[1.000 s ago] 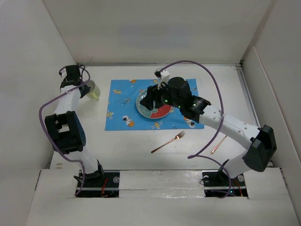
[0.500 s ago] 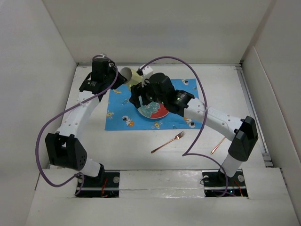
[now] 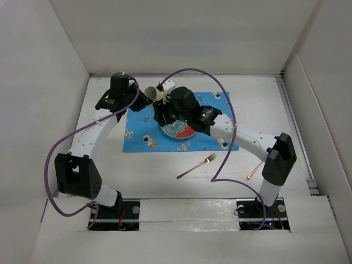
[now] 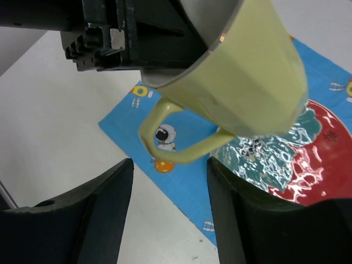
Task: Set the dinner table for one person
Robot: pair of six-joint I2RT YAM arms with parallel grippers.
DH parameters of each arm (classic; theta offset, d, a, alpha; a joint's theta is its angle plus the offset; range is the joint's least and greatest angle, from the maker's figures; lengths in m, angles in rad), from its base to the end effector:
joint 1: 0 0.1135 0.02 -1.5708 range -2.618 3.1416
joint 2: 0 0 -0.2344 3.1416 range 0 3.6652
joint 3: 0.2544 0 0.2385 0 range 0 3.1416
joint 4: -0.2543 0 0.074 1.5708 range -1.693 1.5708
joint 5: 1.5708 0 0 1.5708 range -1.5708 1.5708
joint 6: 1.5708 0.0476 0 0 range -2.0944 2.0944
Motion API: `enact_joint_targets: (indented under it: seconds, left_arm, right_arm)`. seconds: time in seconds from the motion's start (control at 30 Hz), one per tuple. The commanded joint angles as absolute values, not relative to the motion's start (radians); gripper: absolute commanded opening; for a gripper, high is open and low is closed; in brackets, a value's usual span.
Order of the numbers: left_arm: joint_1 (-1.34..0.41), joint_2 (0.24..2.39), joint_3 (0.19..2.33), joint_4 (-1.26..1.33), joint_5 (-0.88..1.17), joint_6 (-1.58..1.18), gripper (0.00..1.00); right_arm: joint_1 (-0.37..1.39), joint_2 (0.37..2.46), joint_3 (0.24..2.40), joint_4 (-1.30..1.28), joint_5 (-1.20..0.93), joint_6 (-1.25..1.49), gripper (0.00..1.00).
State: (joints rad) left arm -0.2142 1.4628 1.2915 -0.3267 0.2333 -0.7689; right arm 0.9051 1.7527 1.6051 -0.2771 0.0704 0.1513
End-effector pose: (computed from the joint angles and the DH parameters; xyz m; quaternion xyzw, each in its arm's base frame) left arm 0.3280 -0.0826 0.3089 -0.1765 0.8374 -0.3278 0.4003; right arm 0.2560 0.3206 0.3194 -0.2913 0.7878 0.2476 0.4830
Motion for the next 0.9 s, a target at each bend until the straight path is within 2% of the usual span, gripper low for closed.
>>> enact_joint_targets:
  seconds: [0.0,0.1,0.2,0.27,0.4,0.43,0.47,0.5,0.53,0.6,0.7,0.73,0.77,0.8,0.87]
  left_arm:
    - [-0.212,1.391,1.293,-0.218,0.295,-0.796,0.0]
    - [-0.212,1.385,1.273,-0.216,0.322,-0.795,0.0]
    - [-0.212,1.382,1.266,-0.219,0.344,-0.784,0.0]
    - [-0.212,1.39,1.276,-0.245,0.356,-0.76,0.0]
    - [-0.212,1.391,1.27,-0.25,0.371,-0.749,0.0]
    - [-0.212,1.388,1.263,-0.245,0.373,-0.752,0.0]
    - [-0.212,1.388,1.262,-0.245,0.373,-0.752,0.0]
    - [-0.212,1.387,1.264,-0.245,0.371,-0.749,0.0]
    - [-0.212,1.39,1.267,-0.245,0.368,-0.746,0.0]
    - [-0.212,1.396,1.278,-0.247,0.371,-0.739,0.0]
    - [-0.212,1.417,1.313,-0.258,0.38,-0.712,0.25]
    - [-0.212,1.42,1.324,-0.255,0.383,-0.703,0.39]
    - [-0.212,1.42,1.33,-0.247,0.383,-0.7,0.44]
    - [-0.212,1.431,1.362,-0.25,0.383,-0.689,0.55]
    - [-0.212,1.437,1.376,-0.256,0.382,-0.677,0.58]
  right_arm:
    - [0.914,1.789,1.675,-0.244,0.008,0.146,0.59]
    - [0.914,1.81,1.675,-0.224,-0.067,0.156,0.54]
    - [0.904,1.83,1.671,-0.203,-0.109,0.17,0.53]
    - [0.893,1.836,1.664,-0.178,-0.127,0.178,0.46]
    - [0.858,1.835,1.617,-0.098,-0.227,0.215,0.45]
    - [0.848,1.839,1.621,-0.106,-0.254,0.234,0.31]
    - [0.848,1.839,1.621,-0.098,-0.255,0.245,0.3]
    - [0.836,1.836,1.612,-0.089,-0.265,0.255,0.23]
    - [0.827,1.816,1.579,-0.074,-0.271,0.265,0.1]
    - [0.81,1.786,1.53,-0.011,-0.287,0.308,0.02]
    - [0.759,1.727,1.436,0.103,-0.349,0.386,0.0]
    - [0.73,1.714,1.413,0.132,-0.357,0.406,0.0]
    - [0.715,1.694,1.373,0.171,-0.37,0.438,0.0]
    - [0.672,1.68,1.344,0.201,-0.397,0.461,0.0]
    - [0.657,1.66,1.318,0.221,-0.399,0.475,0.0]
